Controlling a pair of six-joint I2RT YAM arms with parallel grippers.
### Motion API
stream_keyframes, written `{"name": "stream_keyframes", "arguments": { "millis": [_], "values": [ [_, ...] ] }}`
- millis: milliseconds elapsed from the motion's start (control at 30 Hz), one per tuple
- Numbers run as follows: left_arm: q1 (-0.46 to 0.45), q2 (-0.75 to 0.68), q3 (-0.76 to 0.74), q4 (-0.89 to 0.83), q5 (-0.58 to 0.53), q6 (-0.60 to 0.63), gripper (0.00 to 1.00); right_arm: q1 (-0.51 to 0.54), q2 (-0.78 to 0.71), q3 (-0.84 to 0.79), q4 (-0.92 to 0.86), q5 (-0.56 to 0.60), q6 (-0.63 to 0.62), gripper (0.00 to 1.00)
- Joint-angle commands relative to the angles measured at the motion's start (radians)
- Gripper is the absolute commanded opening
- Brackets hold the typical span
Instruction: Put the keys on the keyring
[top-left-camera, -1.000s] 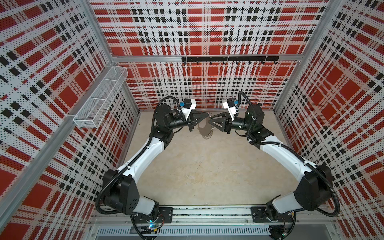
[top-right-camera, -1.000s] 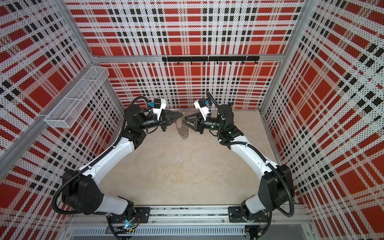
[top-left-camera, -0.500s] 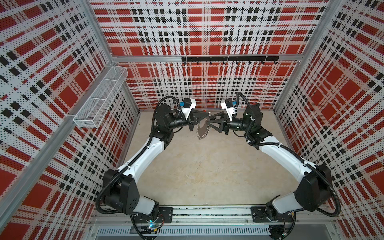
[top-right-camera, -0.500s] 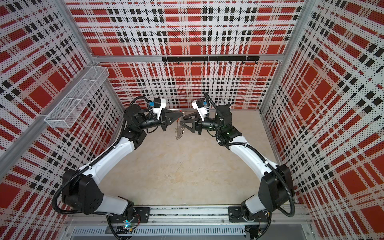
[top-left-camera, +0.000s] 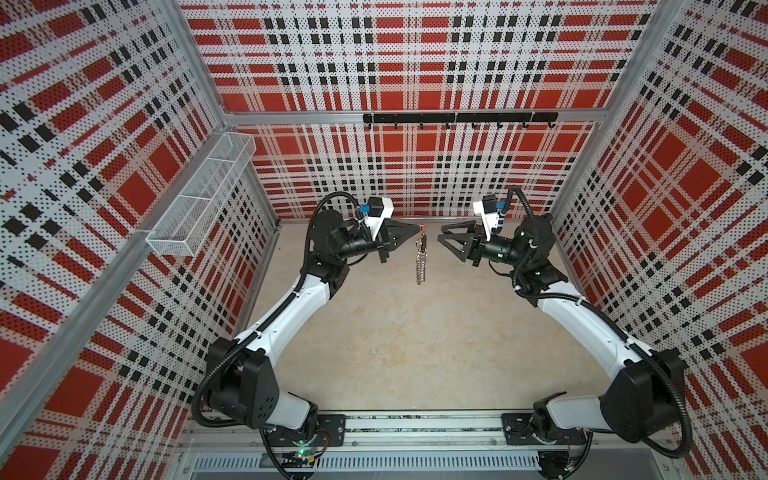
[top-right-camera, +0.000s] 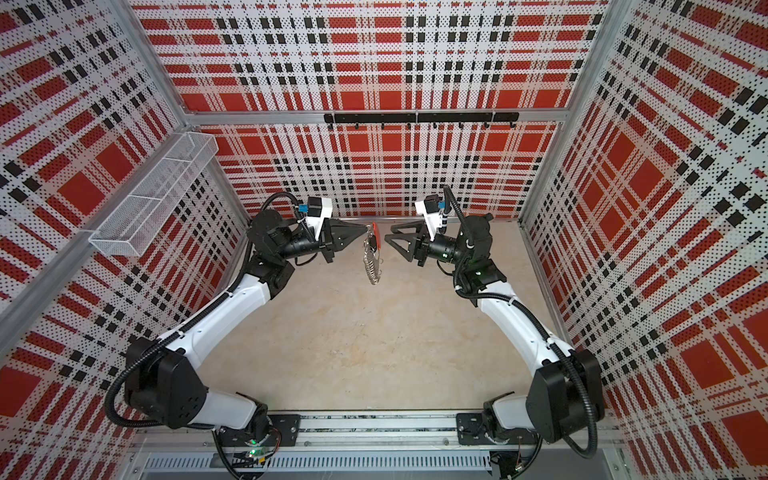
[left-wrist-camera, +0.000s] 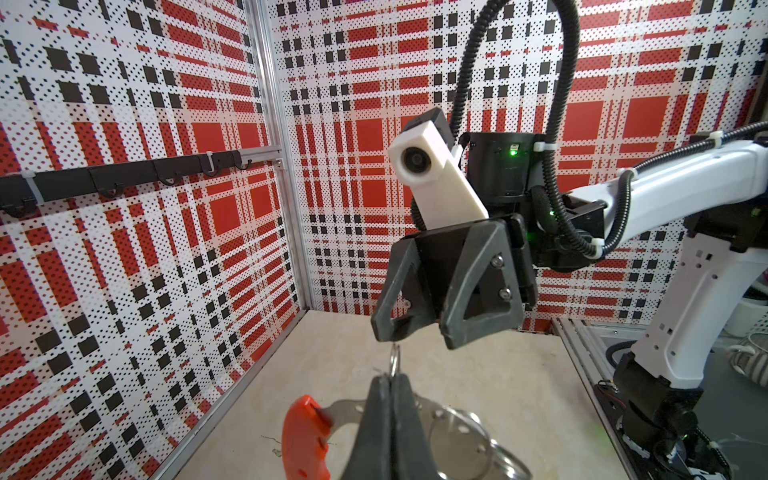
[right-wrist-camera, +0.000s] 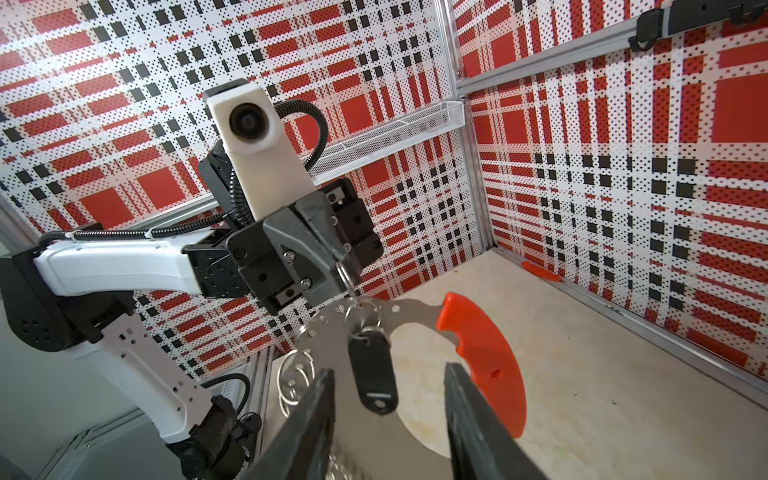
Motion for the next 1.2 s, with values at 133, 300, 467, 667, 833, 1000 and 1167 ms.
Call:
{"name": "stream_keyframes", "arguments": {
  "millis": [133,300,467,667,833,1000,1167],
  "values": [
    [-0.018,0.005,0.006,0.081,0.018,-0.032,0.00,0.043,0.035,0.027,0.032,-0.032,-0.004,0.36],
    [-0.020,0.006,0.007,0.081,0.017,-0.037,0.00,0.086,0.060,0.041,0.035,-0.032,-0.015,0.37],
    [-0.021,0.003,0.007,0.082,0.017,-0.040,0.00,0.104,0.091,0.066,0.036,-0.030,-0.017,0.35],
    [-0.020,0.000,0.003,0.082,0.015,-0.042,0.00,0.105,0.070,0.075,-0.038,0.005,-0.076,0.14],
    [-0.015,0.003,-0.002,0.082,0.017,-0.041,0.00,0.097,0.013,0.060,-0.155,0.064,-0.165,0.07],
    [-0.012,0.007,-0.008,0.082,0.013,-0.035,0.00,0.075,-0.025,0.034,-0.183,0.079,-0.186,0.06],
    [-0.008,0.009,-0.010,0.082,0.013,-0.036,0.00,0.069,-0.038,0.030,-0.241,0.093,-0.227,0.05]
  ]
}}
